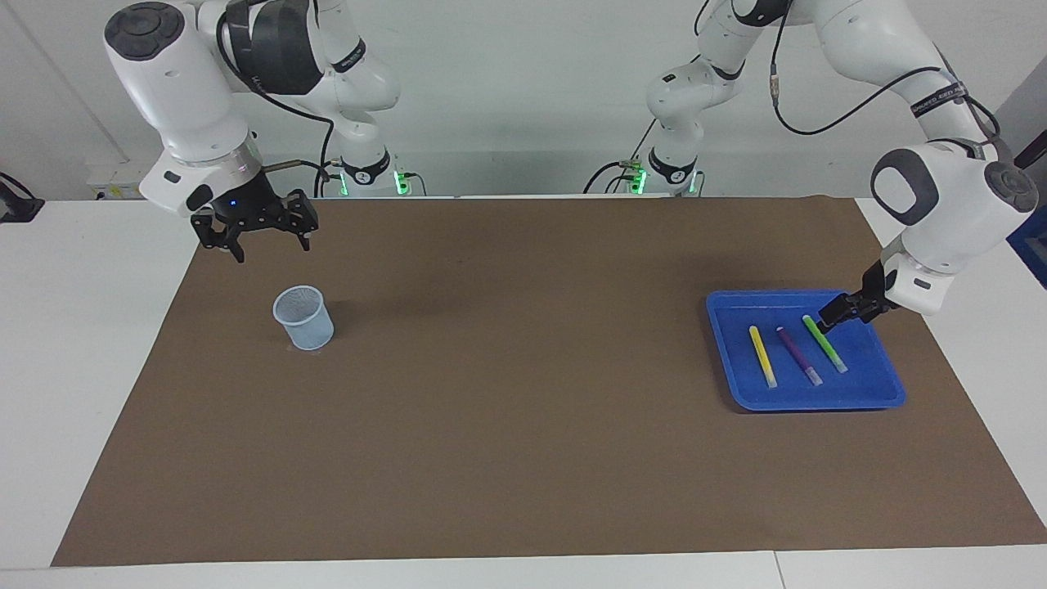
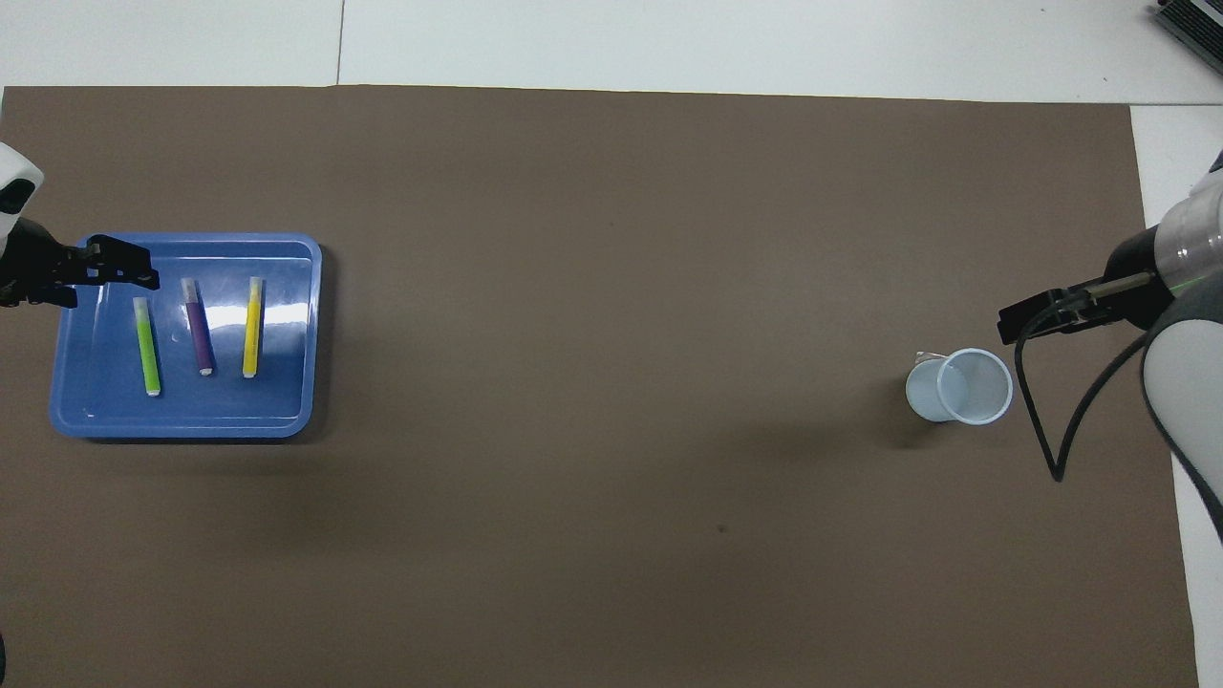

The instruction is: Right arm passes pens to left for tray arrangement

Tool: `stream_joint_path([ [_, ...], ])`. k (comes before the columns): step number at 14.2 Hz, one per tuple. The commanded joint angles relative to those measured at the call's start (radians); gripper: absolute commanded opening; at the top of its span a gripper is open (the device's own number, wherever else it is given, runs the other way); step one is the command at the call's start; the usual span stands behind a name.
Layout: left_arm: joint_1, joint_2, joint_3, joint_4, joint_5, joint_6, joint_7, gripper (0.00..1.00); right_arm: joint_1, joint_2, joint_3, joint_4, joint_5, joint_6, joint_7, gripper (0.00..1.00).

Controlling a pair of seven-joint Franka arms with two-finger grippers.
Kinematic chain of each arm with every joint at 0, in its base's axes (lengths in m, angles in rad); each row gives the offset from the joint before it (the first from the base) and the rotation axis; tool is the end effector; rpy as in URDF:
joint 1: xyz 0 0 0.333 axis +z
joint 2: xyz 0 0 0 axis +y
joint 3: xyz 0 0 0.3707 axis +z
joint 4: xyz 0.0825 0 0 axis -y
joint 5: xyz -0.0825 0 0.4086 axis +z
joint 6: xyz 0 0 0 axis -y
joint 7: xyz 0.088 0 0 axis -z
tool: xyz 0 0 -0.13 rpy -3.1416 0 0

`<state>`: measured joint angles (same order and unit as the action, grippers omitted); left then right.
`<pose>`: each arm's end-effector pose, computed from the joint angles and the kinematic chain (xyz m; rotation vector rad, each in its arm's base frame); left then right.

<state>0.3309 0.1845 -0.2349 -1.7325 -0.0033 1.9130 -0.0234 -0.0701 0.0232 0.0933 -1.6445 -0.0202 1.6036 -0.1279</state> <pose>0.6443 0.0711 0.4940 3.0898 0.1924 0.0042 0.5851 0.0104 0.6090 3.1162 0.2380 -0.1014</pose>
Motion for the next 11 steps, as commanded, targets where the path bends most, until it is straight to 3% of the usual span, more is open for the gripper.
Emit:
stream_joint_path([
  [1,-0.041,-0.033,0.011,0.034,-0.010,-0.075,-0.009,1.00,-0.004,-0.014,-0.003,-0.008,0.019,-0.013,0.030,1.00],
  [4,-0.075,-0.045,0.009,0.103,-0.012,-0.158,-0.009,1.00,0.003,-0.016,-0.006,-0.008,0.017,-0.007,0.042,1.00],
  [9,-0.096,-0.141,0.016,0.106,-0.012,-0.232,-0.007,1.00,0.004,-0.031,-0.027,0.026,0.017,0.001,0.039,1.00],
  [11,-0.137,-0.178,0.034,0.106,-0.012,-0.236,-0.009,1.00,0.004,-0.035,-0.026,-0.009,0.017,0.045,0.048,1.00],
])
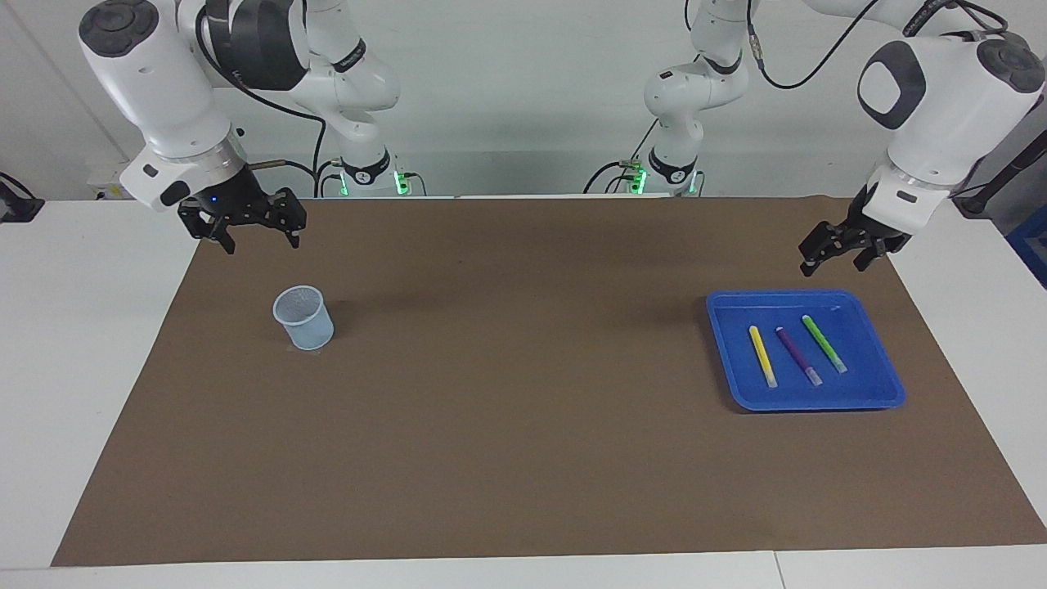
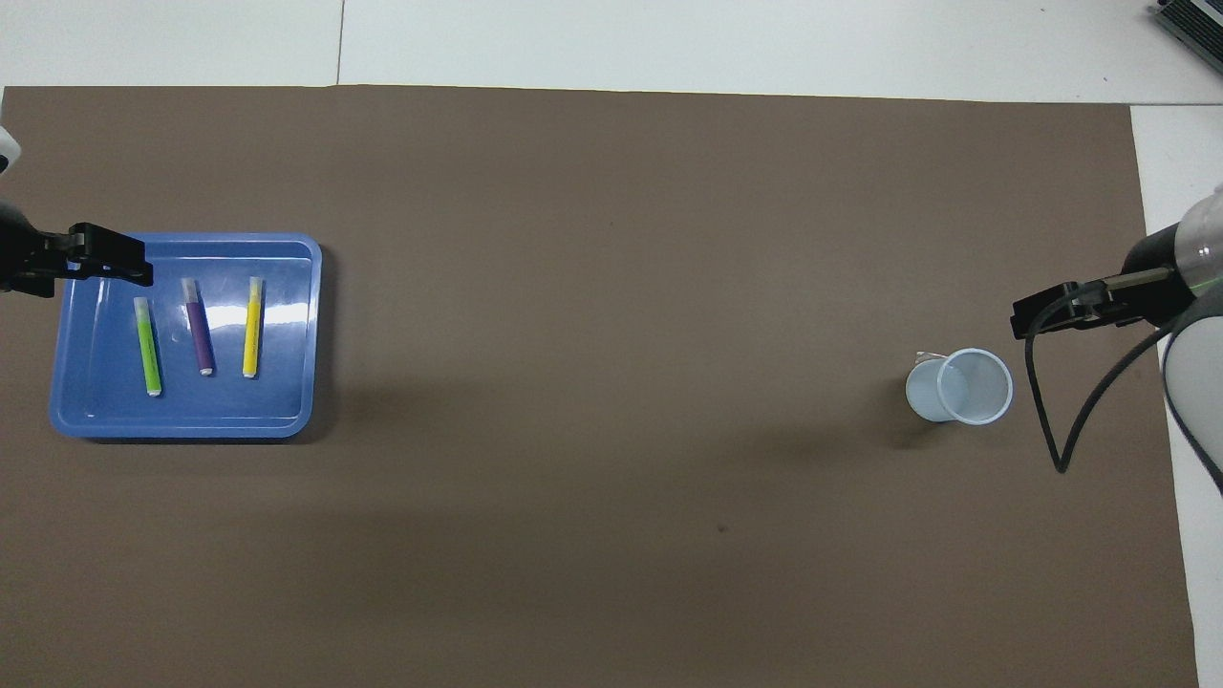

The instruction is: Right arm passes pens to left for tray arrangement

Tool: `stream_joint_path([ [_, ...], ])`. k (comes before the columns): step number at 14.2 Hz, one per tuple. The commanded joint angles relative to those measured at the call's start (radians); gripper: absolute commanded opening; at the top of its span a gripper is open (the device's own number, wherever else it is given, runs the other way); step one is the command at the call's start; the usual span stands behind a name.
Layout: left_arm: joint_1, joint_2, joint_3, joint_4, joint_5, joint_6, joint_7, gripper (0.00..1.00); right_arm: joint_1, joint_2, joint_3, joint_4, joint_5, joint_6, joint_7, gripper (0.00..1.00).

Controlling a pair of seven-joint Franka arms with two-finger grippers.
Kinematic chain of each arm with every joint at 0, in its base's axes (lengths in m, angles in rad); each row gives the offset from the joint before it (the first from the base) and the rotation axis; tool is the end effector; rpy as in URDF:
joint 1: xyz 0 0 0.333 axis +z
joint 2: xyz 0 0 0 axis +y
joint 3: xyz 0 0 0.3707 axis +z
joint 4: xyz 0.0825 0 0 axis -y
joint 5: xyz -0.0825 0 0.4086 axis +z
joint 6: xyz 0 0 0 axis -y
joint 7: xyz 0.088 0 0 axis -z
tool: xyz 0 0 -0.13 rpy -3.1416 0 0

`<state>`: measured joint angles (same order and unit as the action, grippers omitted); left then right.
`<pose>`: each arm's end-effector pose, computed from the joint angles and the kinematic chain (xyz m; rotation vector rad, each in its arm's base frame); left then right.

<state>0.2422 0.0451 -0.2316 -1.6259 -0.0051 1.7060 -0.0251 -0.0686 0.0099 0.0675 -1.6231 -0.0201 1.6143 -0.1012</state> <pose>0.6060 0.0089 0.6147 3.1249 0.0574 0.0564 0.5846 -0.0034 0.6282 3.1190 0.1579 -0.0307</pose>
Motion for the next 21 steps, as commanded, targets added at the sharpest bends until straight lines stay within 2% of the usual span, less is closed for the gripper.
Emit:
stream_joint_path([
  [1,-0.085,-0.042,0.069,0.000,-0.010,-0.034,-0.007,1.00,0.003,-0.030,-0.003,-0.055,0.017,0.050,0.023,1.00],
  [4,-0.289,-0.060,0.289,0.000,-0.010,-0.093,-0.006,1.00,0.003,-0.033,-0.003,-0.057,0.015,0.044,0.025,1.00],
  [6,-0.290,-0.099,0.293,-0.017,-0.010,-0.095,-0.001,1.00,0.004,-0.033,-0.002,-0.055,0.015,0.047,0.025,1.00],
  [8,-0.294,-0.103,0.293,-0.032,-0.010,-0.085,0.001,1.00,0.003,-0.033,-0.002,-0.050,0.015,0.047,0.021,1.00],
  [12,-0.300,-0.125,0.276,-0.101,-0.010,0.013,-0.006,1.00,0.003,-0.033,-0.002,-0.046,0.017,0.045,0.021,1.00],
  [14,-0.300,-0.108,0.273,-0.071,-0.010,0.000,-0.006,1.00,0.001,-0.033,-0.002,-0.046,0.017,0.045,0.021,1.00],
  [18,-0.299,-0.080,0.270,0.036,-0.010,-0.124,-0.007,1.00,0.001,-0.033,-0.002,-0.046,0.017,0.045,0.021,1.00],
  [21,-0.302,-0.079,0.268,0.038,-0.010,-0.161,-0.007,1.00,0.001,-0.033,-0.002,-0.046,0.017,0.045,0.021,1.00],
])
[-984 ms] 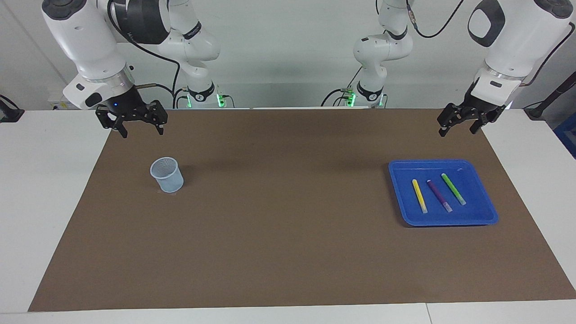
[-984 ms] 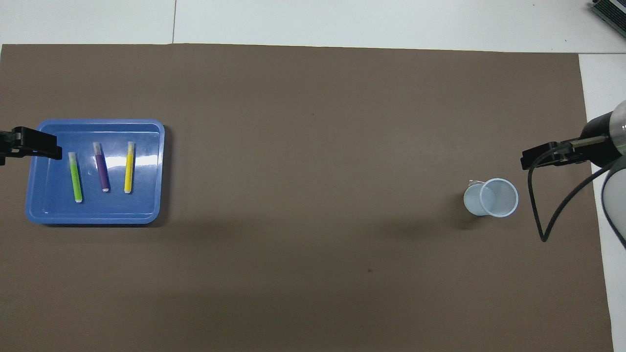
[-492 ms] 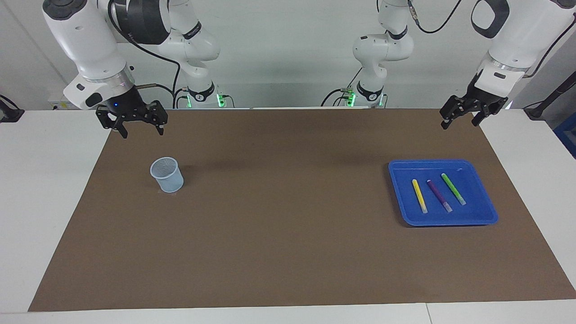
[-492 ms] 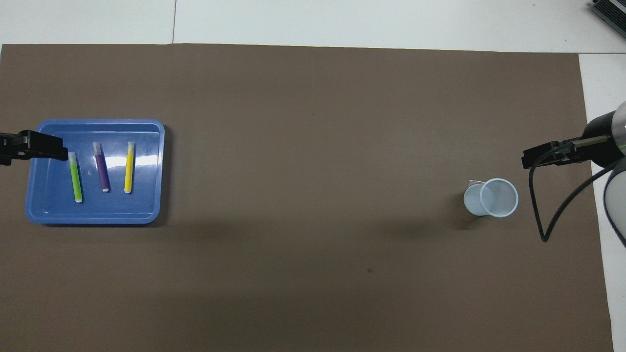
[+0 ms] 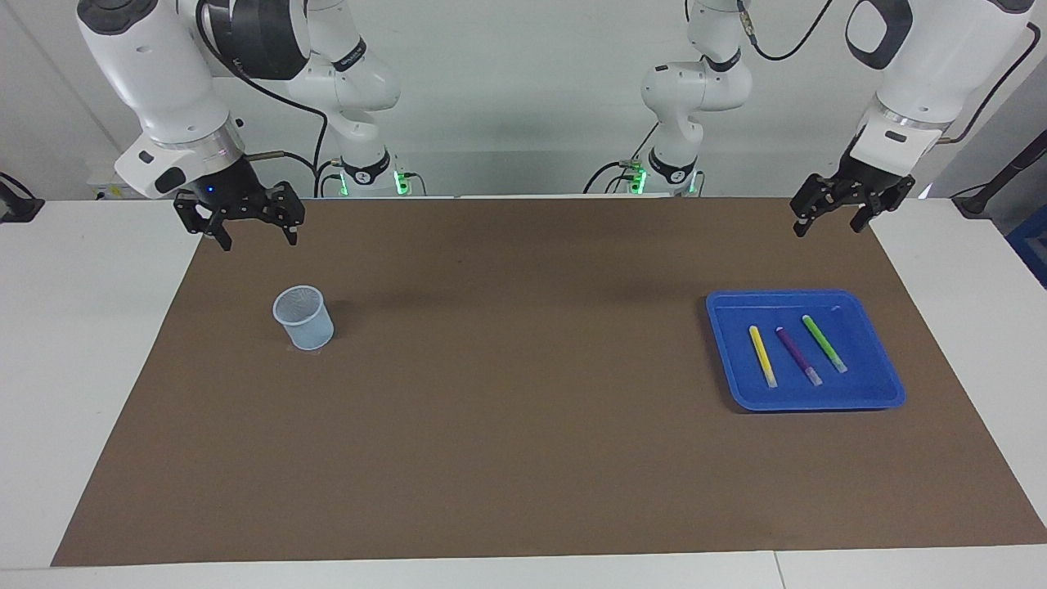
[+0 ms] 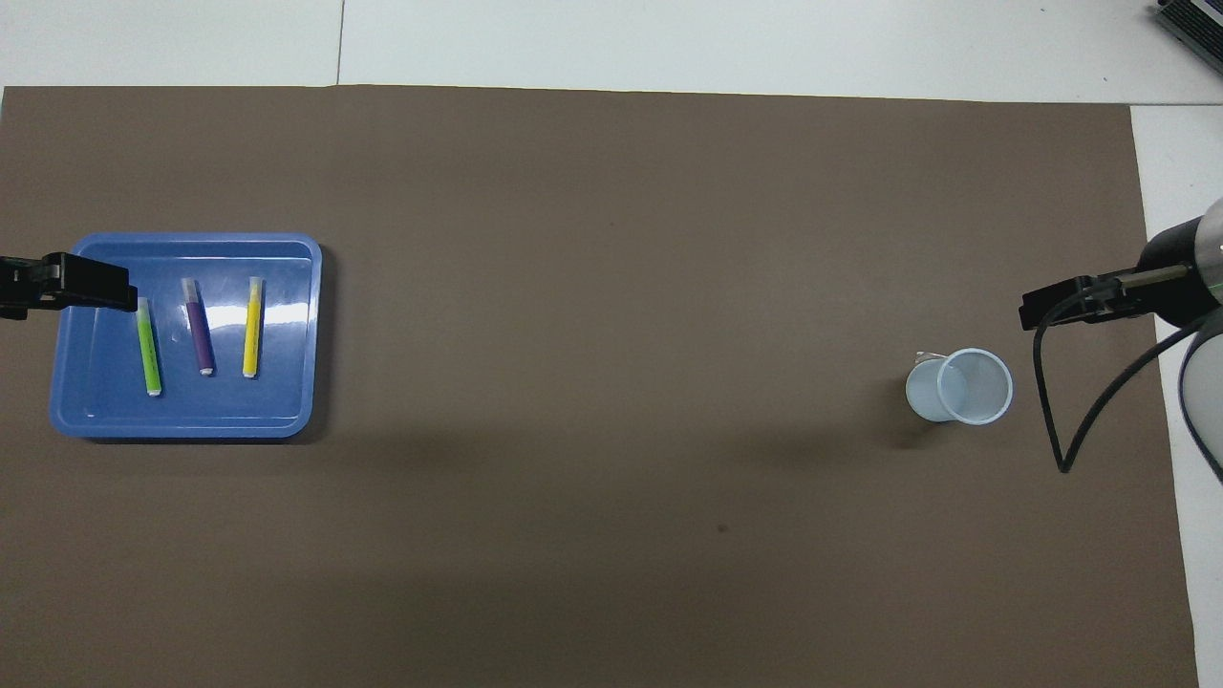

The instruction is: Right arm passes pens to left for tray arrangement

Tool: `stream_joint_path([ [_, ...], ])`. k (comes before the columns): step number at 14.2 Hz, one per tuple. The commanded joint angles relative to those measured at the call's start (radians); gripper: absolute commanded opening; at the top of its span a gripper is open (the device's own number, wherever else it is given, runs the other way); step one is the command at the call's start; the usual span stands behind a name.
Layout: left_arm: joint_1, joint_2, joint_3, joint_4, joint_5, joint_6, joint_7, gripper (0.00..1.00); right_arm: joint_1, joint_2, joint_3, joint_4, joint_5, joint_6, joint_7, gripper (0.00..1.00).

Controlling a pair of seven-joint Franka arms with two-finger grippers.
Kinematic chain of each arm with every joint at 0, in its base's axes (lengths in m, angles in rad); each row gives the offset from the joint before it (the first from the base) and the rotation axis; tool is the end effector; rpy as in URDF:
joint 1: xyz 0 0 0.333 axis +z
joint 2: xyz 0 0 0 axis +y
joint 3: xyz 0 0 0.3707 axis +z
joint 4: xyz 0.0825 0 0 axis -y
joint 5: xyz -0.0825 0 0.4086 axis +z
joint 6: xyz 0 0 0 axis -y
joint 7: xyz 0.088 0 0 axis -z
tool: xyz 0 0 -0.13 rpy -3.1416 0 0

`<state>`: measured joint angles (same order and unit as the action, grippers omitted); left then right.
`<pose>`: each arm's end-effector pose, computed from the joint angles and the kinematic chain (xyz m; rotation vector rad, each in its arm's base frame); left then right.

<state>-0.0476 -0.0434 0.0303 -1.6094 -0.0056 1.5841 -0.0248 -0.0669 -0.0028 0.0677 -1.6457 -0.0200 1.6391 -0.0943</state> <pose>0.5648 -0.0101 0.6630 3.1341 0.0118 0.0281 0.5825 -0.0020 0.6265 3.1180 0.1506 -0.0074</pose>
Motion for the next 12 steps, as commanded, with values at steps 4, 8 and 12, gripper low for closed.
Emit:
stream_joint_path([
  [4,-0.006,0.008,0.005,0.019,-0.010,-0.042,-0.007,1.00,-0.001,-0.020,-0.002,-0.023,0.017,0.021,0.015,1.00],
  [8,-0.002,0.007,-0.003,0.019,-0.010,-0.039,-0.006,1.00,-0.001,-0.020,-0.002,-0.023,0.017,0.021,0.015,1.00],
  [12,-0.002,0.007,-0.001,0.019,-0.010,-0.039,-0.006,1.00,-0.001,-0.020,-0.002,-0.023,0.017,0.021,0.015,1.00],
])
